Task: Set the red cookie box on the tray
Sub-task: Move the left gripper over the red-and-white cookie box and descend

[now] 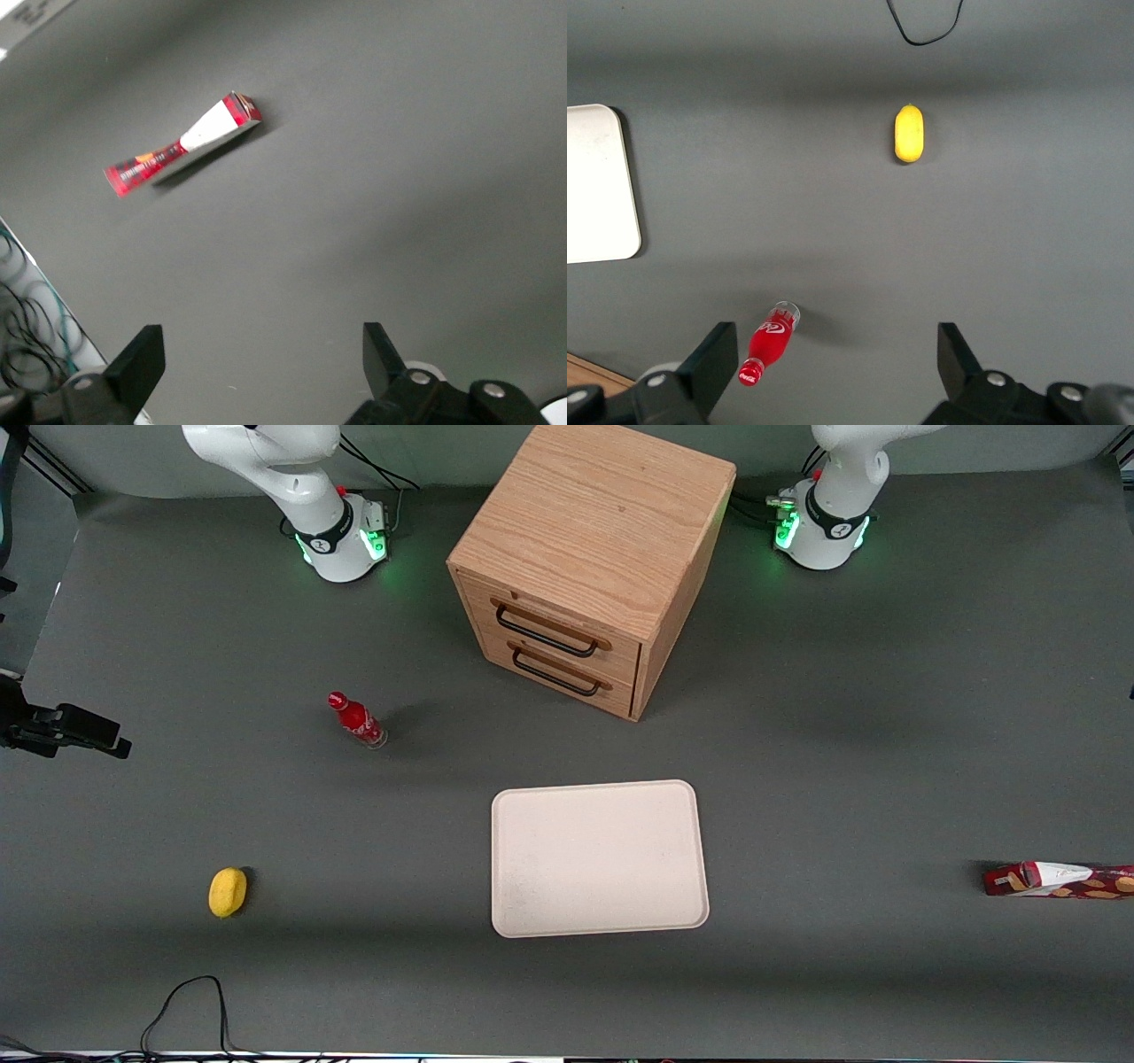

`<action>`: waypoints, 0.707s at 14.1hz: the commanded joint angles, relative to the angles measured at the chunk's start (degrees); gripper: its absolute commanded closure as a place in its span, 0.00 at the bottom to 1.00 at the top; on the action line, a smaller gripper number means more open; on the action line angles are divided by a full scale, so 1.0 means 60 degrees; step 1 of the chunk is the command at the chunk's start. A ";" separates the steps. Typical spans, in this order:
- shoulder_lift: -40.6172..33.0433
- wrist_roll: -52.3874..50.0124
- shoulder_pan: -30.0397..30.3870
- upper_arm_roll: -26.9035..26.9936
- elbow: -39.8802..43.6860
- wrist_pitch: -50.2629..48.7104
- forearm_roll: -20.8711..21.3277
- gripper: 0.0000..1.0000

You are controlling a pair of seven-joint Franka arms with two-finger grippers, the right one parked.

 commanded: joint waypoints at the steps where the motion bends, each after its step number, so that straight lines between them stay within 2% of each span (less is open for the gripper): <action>1: 0.1783 0.2581 0.0507 0.0116 0.1861 -0.0245 -0.0178 0.01; 4: 0.3439 0.4622 0.0699 0.0117 0.3517 -0.0230 -0.0208 0.02; 8: 0.5038 0.7770 0.0699 -0.0117 0.5189 -0.0230 -0.0281 0.02; 10: 0.5449 0.8010 0.0714 -0.0162 0.5294 -0.0216 -0.0354 0.02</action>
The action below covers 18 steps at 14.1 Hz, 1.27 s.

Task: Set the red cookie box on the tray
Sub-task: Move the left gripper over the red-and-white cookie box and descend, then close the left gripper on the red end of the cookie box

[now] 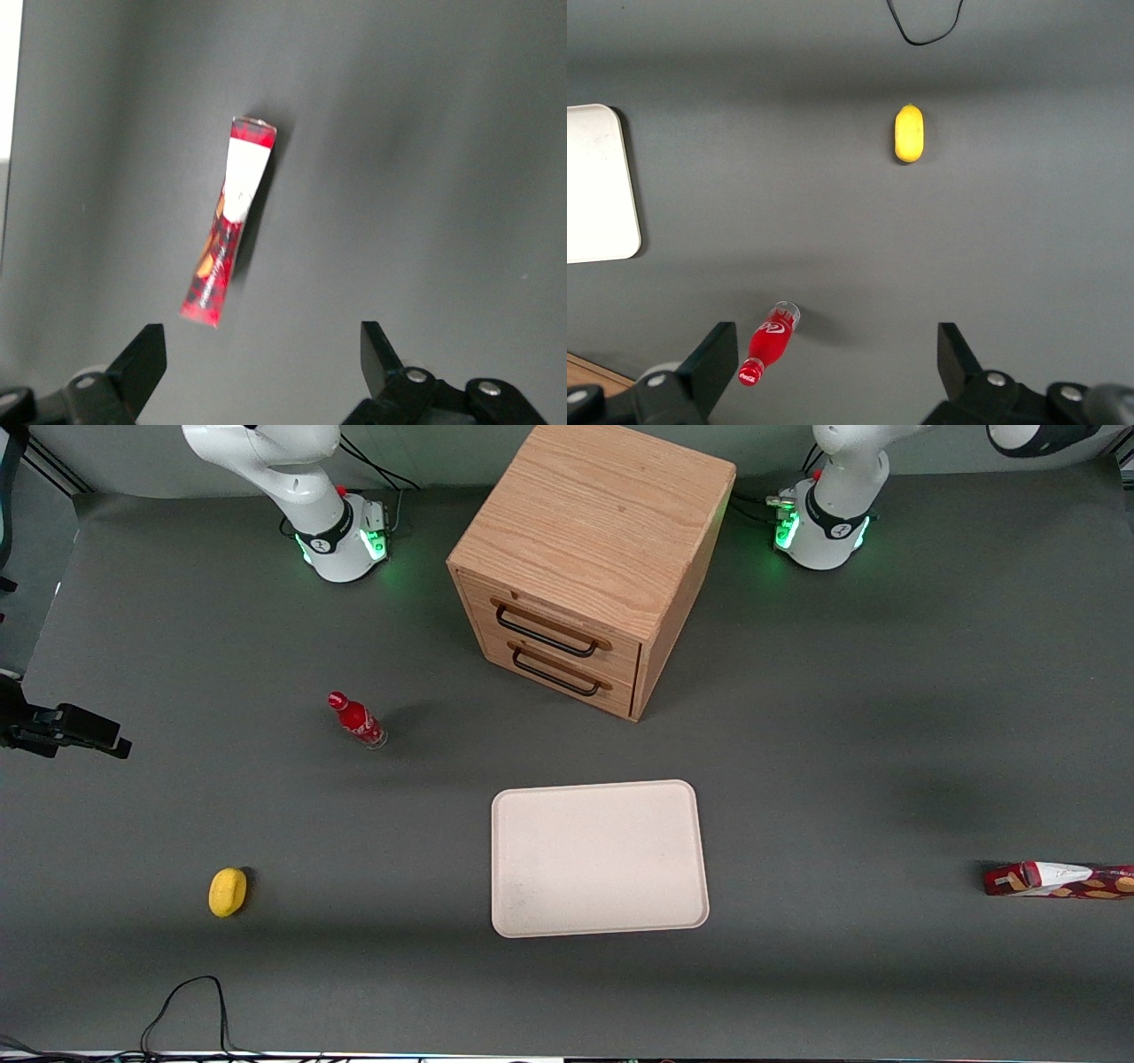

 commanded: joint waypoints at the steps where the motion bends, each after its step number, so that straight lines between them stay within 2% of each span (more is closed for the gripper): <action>1: 0.0948 0.1040 0.0028 0.0011 0.0848 -0.0094 -0.0249 0.02; 3: 0.1504 0.1961 0.0305 0.0055 0.0775 0.0914 -0.0774 0.02; 6: 0.2238 0.2127 0.0453 0.0084 0.0746 0.1431 -0.1274 0.03; 8: 0.2517 0.2054 0.0482 0.0084 0.0731 0.1606 -0.1378 0.03; 11: 0.2708 0.1995 0.0483 0.0084 0.0264 0.2833 -0.1378 0.03; 12: 0.2766 0.1937 0.0497 0.0084 0.0132 0.3200 -0.1378 0.07; 13: 0.2825 0.1922 0.0483 0.0084 0.0072 0.3392 -0.1378 0.12; 14: 0.2898 0.1849 0.0497 0.0084 0.0043 0.3467 -0.1378 0.23; 16: 0.2972 0.1965 0.0468 0.0084 -0.0030 0.3526 -0.1305 0.89; 17: 0.2957 0.1980 0.0453 0.0084 -0.0147 0.3599 -0.1261 1.00; 18: 0.2957 0.1966 0.0439 0.0084 -0.0177 0.3599 -0.1246 1.00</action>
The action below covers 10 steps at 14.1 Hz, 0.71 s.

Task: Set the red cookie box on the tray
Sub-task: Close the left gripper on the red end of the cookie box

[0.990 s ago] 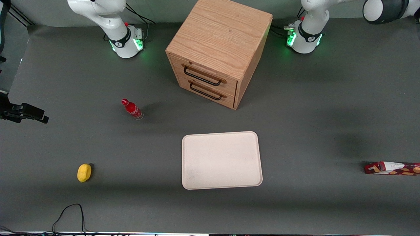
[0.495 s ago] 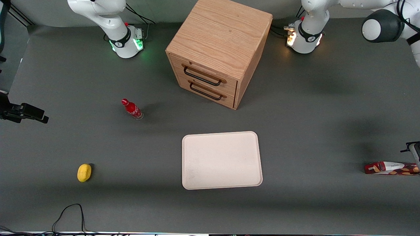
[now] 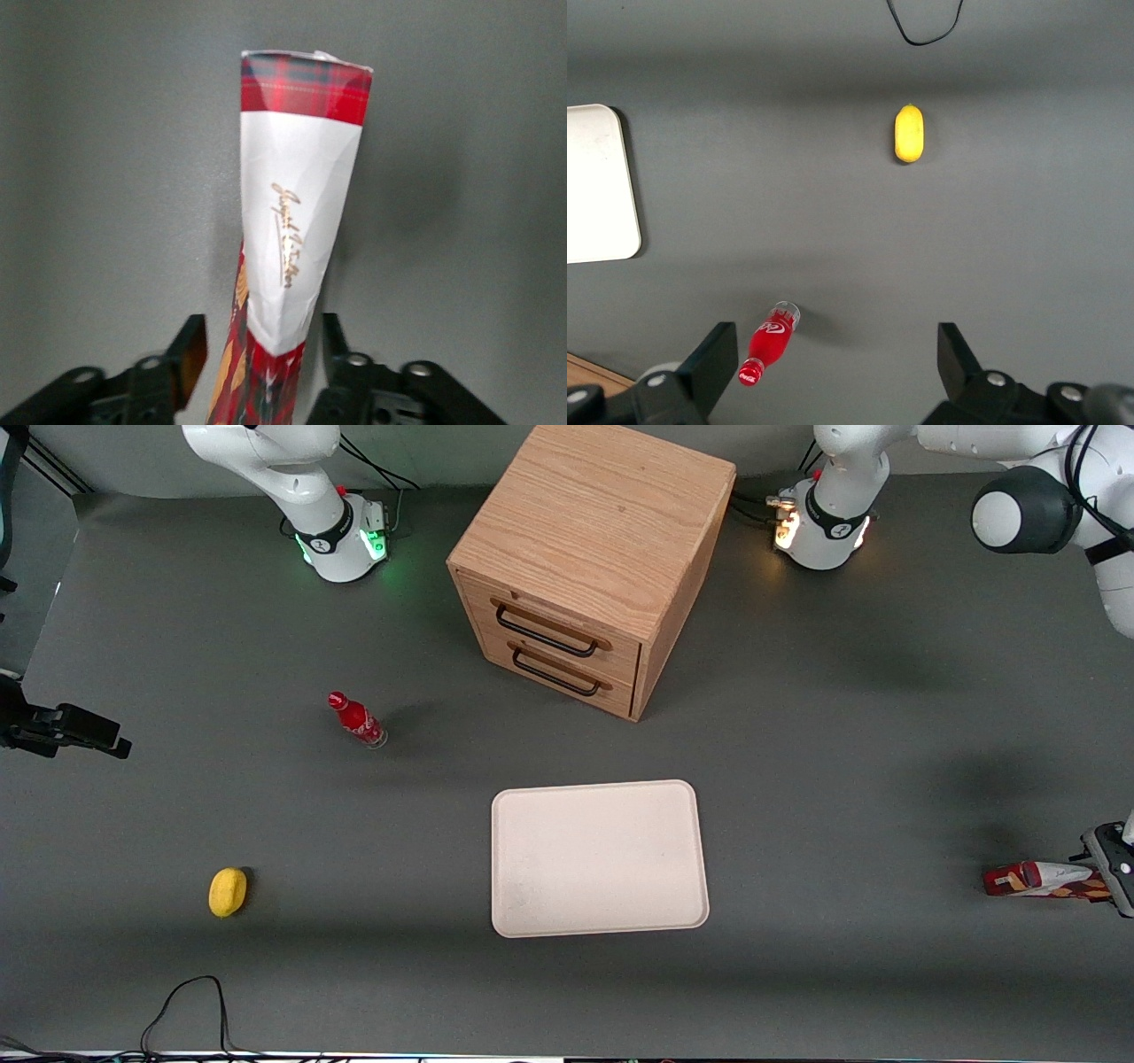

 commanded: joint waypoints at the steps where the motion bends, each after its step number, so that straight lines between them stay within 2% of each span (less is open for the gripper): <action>1: -0.0106 0.0127 -0.0054 0.0041 -0.0254 0.0208 -0.0025 1.00; 4: -0.0267 0.0069 -0.0098 0.0041 -0.0196 -0.0112 -0.0025 1.00; 6: -0.0646 -0.0062 -0.0113 0.0056 0.0023 -0.1002 -0.0054 1.00; 10: -0.1905 -0.2561 -0.0302 0.0085 0.0186 -0.3011 -0.0011 1.00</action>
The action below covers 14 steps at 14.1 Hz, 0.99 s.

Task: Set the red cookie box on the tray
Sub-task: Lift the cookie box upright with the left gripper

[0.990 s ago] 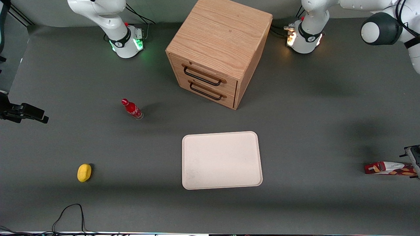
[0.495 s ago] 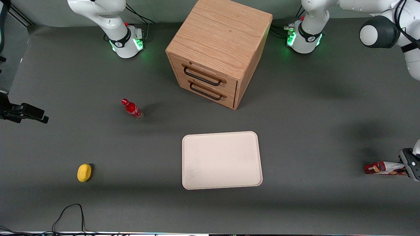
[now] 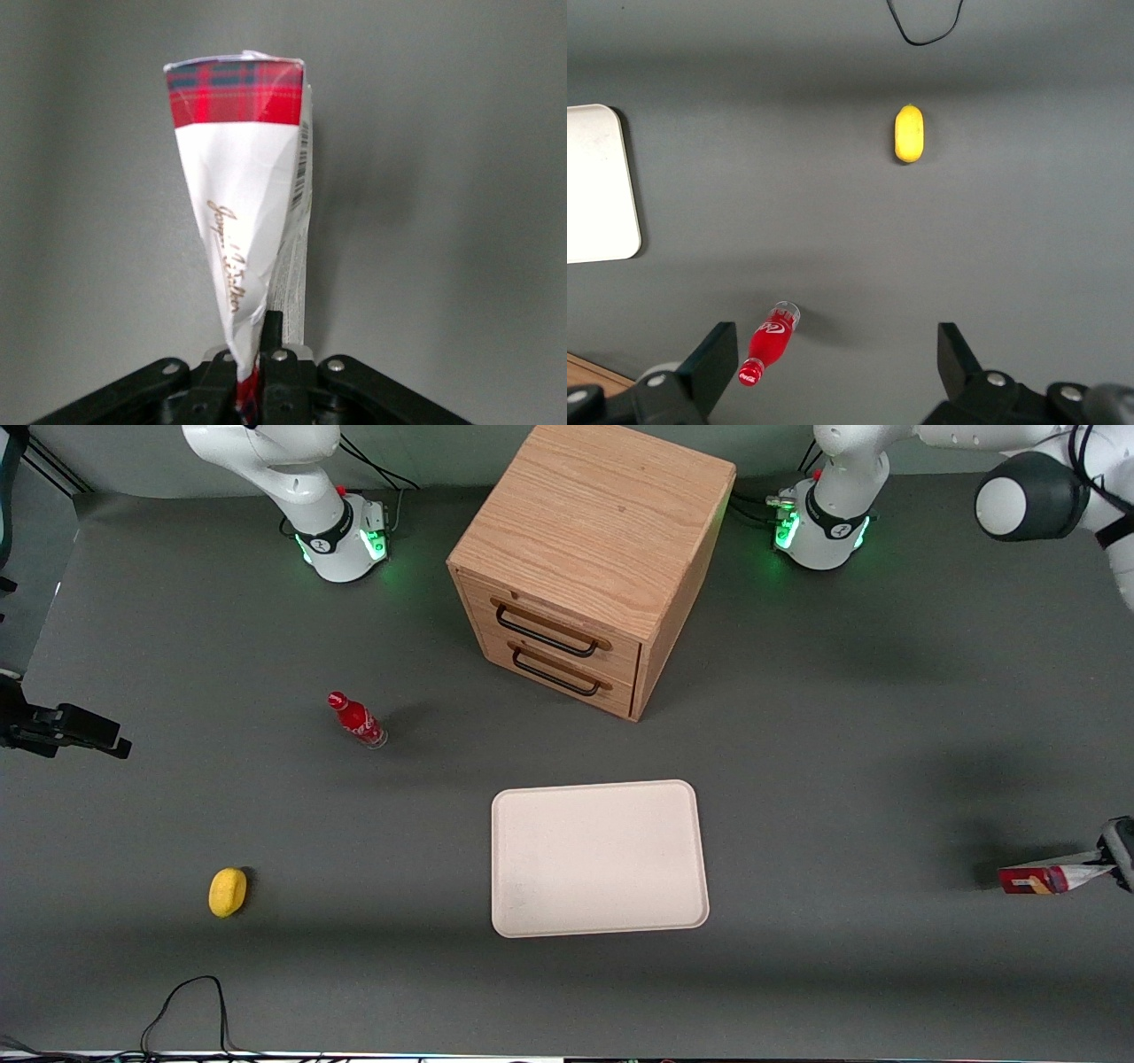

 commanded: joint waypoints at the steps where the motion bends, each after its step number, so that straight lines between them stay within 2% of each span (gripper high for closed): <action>1: -0.1330 -0.1625 -0.0291 0.0100 -0.0228 -0.0972 -0.0010 1.00; 3: -0.2253 -0.3639 -0.0656 0.0100 -0.0432 -0.1467 0.0062 1.00; 5: -0.2913 -0.6581 -0.1269 0.0100 -0.0448 -0.2710 0.0209 1.00; 8: -0.3588 -1.0538 -0.2294 0.0027 -0.0448 -0.3462 0.0137 1.00; 11: -0.3839 -1.4361 -0.2897 -0.1053 -0.0448 -0.3595 0.0092 1.00; 14: -0.3504 -1.8403 -0.3979 -0.2007 -0.0477 -0.3115 0.0179 1.00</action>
